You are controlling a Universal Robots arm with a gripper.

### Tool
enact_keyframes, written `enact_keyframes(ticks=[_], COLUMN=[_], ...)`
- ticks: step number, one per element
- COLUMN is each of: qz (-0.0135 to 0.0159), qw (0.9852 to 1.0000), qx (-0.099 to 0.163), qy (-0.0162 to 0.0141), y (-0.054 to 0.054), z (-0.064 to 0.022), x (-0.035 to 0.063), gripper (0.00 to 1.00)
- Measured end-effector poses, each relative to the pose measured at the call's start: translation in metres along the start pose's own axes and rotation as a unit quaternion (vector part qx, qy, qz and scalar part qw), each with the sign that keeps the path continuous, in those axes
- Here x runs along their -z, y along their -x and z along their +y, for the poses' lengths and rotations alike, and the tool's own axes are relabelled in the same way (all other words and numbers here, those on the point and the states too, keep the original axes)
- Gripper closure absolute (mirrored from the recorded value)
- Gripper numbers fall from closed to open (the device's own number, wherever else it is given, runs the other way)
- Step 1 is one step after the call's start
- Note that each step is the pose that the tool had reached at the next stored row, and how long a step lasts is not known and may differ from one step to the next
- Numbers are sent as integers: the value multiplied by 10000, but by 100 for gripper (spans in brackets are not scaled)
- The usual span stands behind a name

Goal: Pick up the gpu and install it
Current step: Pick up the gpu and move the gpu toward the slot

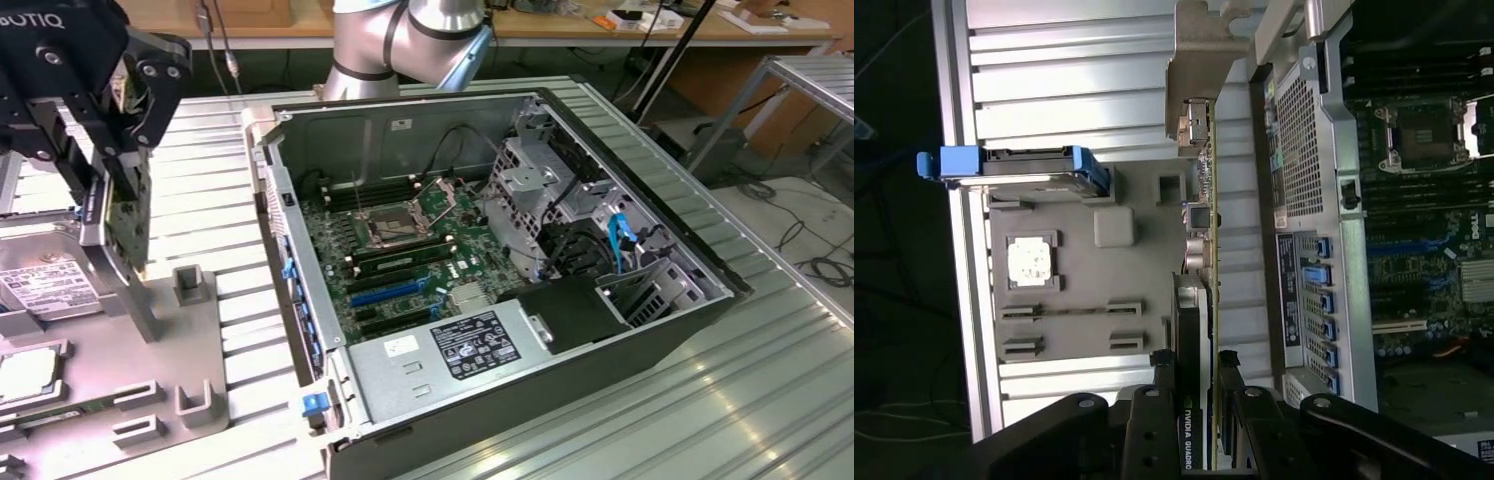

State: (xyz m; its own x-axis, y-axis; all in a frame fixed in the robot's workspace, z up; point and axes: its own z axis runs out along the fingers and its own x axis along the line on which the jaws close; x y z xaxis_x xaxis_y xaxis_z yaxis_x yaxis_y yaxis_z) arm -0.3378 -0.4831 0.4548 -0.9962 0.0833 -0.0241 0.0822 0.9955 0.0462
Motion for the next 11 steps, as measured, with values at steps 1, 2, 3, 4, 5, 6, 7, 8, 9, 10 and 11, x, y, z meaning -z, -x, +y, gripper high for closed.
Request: enact_keyframes(ticks=[1, 2, 3, 4, 5, 6, 7, 8, 9, 10, 11], qz=[-1, -1, 0, 0, -1, 0, 0, 0, -1, -1, -1], qw=[10000, 10000, 10000, 10000, 10000, 10000, 10000, 10000, 10000, 10000, 10000], qx=[0, -1, -1, -1, -2, -2, -3, -3, -3, -4, -4], qy=[0, 0, 0, 0, 0, 0, 0, 0, 0, 0, 0], y=[1, 1, 1, 2, 2, 2, 3, 3, 4, 4, 4], z=[1, 2, 2, 3, 4, 5, 5, 6, 7, 7, 8], x=[21, 38, 49, 70, 87, 100, 112, 127, 140, 150, 169], gripper=[73, 73, 73, 73, 73, 73, 73, 73, 73, 73, 73])
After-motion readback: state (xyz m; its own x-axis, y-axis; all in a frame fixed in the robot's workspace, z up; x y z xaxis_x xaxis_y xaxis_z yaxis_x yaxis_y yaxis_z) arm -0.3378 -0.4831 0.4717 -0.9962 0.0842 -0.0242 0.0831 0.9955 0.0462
